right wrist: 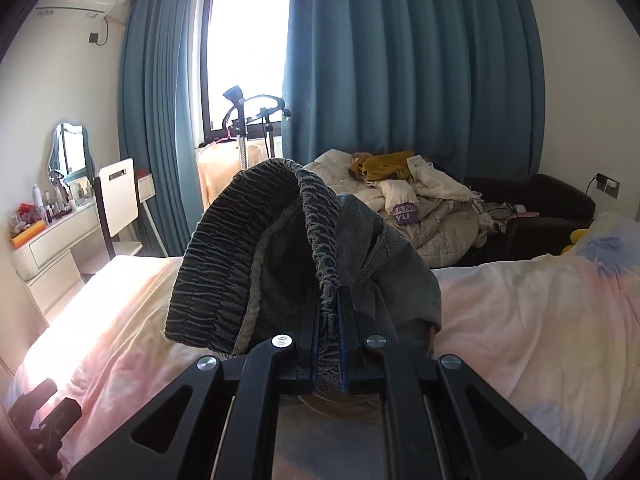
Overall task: Fold clothes
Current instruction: 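Lift the jeans by the cuff with the right tool to unfold them, then lower the hanging jeans onto the duvet with the right tool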
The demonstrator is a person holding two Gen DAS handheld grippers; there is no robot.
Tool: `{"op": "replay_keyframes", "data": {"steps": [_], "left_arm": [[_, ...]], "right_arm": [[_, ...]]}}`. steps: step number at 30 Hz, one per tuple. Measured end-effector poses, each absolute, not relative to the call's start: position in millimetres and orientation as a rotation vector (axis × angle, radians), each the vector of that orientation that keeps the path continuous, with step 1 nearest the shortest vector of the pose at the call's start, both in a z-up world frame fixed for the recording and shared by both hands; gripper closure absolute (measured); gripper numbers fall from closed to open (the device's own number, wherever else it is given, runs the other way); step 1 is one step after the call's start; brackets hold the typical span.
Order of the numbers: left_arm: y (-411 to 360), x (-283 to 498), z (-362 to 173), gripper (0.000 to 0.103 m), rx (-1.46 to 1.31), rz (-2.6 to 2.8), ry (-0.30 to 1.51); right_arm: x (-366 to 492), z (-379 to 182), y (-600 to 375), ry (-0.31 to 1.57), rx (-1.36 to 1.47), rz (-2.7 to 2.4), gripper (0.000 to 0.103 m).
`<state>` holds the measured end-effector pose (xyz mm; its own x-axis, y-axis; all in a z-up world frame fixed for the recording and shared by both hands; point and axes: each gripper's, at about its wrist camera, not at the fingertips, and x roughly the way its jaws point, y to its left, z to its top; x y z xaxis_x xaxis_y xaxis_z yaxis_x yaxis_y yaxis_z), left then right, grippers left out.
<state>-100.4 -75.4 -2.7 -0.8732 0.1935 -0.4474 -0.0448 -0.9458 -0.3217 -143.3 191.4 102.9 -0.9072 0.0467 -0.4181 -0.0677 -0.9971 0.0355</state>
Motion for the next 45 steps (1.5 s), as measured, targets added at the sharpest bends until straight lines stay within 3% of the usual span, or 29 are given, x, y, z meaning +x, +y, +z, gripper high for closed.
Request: {"op": "replay_keyframes", "data": {"steps": [7, 18, 23, 26, 30, 32, 34, 38, 41, 45], "left_arm": [[-62, -88, -10, 0.000, -0.769, 2.758, -0.522], [-30, -80, -27, 0.000, -0.865, 2.624, -0.490], [-15, -85, -42, 0.000, -0.942, 2.574, -0.454], [-7, -89, -50, 0.000, -0.974, 2.539, -0.456], [3, -89, -55, 0.000, -0.990, 2.517, -0.441], [7, -89, -56, 0.000, -0.990, 2.517, -0.416], [9, -88, -57, 0.000, -0.990, 2.518, -0.405], [10, -88, -59, 0.000, -0.997, 2.512, -0.398], [12, -91, -61, 0.000, -1.006, 2.497, -0.402], [15, -90, -62, 0.000, -1.006, 2.493, -0.391]], "right_arm": [[-87, 108, 272, 0.259, -0.673, 2.921, 0.097], [-57, 14, 400, 0.796, -0.913, 2.644, 0.095], [-37, -8, 429, 1.031, -0.938, 2.540, 0.088], [-20, -12, 440, 1.103, -0.943, 2.492, 0.078], [4, -12, 458, 1.218, -0.879, 2.450, 0.073], [7, -6, 461, 1.208, -0.848, 2.457, 0.064], [9, 2, 462, 1.166, -0.805, 2.482, 0.047], [6, 17, 456, 1.106, -0.723, 2.574, 0.045], [-3, 27, 442, 1.026, -0.715, 2.695, 0.032], [-30, 28, 400, 0.678, -0.909, 2.825, 0.031]]}}
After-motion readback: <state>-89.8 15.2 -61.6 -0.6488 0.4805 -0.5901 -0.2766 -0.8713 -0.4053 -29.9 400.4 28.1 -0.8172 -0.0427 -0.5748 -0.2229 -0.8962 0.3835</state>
